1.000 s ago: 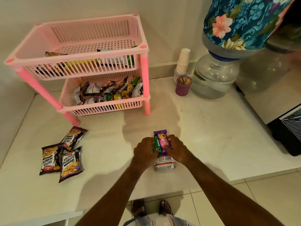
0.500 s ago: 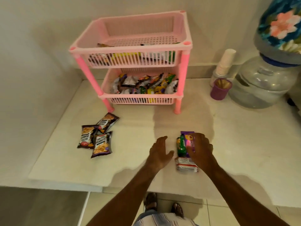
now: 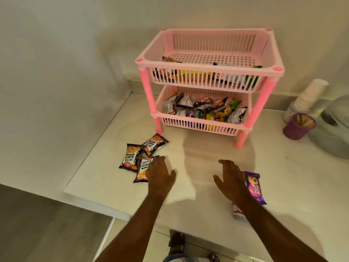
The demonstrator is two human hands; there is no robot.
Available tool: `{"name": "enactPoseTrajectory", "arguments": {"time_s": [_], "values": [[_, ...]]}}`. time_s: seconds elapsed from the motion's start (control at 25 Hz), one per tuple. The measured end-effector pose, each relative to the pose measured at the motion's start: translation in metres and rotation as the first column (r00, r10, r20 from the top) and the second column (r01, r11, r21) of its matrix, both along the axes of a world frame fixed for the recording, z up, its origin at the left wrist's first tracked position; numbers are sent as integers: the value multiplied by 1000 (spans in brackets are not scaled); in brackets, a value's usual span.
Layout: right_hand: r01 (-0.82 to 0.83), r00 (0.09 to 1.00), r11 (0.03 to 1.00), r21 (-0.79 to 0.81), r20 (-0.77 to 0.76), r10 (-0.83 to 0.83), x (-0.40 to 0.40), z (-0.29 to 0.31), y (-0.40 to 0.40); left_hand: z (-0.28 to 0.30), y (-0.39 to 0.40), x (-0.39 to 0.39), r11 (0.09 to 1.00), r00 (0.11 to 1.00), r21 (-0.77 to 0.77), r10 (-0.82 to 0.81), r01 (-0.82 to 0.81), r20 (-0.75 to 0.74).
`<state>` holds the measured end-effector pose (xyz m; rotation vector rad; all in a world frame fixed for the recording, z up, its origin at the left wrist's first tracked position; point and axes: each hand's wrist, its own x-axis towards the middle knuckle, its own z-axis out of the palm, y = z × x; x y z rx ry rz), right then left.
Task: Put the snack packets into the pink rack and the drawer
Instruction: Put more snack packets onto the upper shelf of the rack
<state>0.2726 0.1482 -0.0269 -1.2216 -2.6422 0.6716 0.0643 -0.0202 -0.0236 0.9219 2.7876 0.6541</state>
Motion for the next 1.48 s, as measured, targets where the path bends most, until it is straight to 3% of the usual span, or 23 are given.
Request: {"name": "enactPoseTrajectory", "arguments": {"time_s": [0.08, 0.2, 0.36, 0.48, 0.8, 0.88, 1.04, 1.2, 1.4, 1.48], "values": [[47, 998, 999, -9, 37, -47, -1, -2, 2, -2, -13, -28, 988, 994, -113, 100, -103, -38], [152, 980, 985, 81, 117, -161, 9, -5, -1, -12, -22, -51, 972, 993, -201, 120, -117, 2], [230, 940, 963, 141, 224, -257, 23, -7, -4, -19, -21, -57, 989, 999, -141, 39, -36, 21], [260, 939, 961, 91, 209, -274, 19, -9, -1, -16, -13, -58, 991, 997, -112, -75, 73, -10], [346, 931, 937, -53, 142, -335, 2, -8, -1, 4, 6, -51, 964, 966, 146, -239, 223, 103], [353, 935, 929, -116, 77, -345, -3, -2, -3, 13, 9, -48, 949, 962, 223, -251, 222, 111], [264, 931, 944, -195, -204, -303, -27, 38, 1, 48, 17, -42, 891, 965, 400, -256, 214, 55], [104, 888, 991, -81, -442, -129, -68, 120, 12, 115, 46, -55, 794, 973, 568, -223, 216, -58], [-33, 826, 999, 34, -562, 47, -113, 228, 32, 213, 84, -87, 585, 939, 739, -271, 335, -211], [-67, 792, 996, 63, -603, 92, -131, 264, 46, 248, 105, -104, 525, 936, 783, -285, 333, -207]]}}
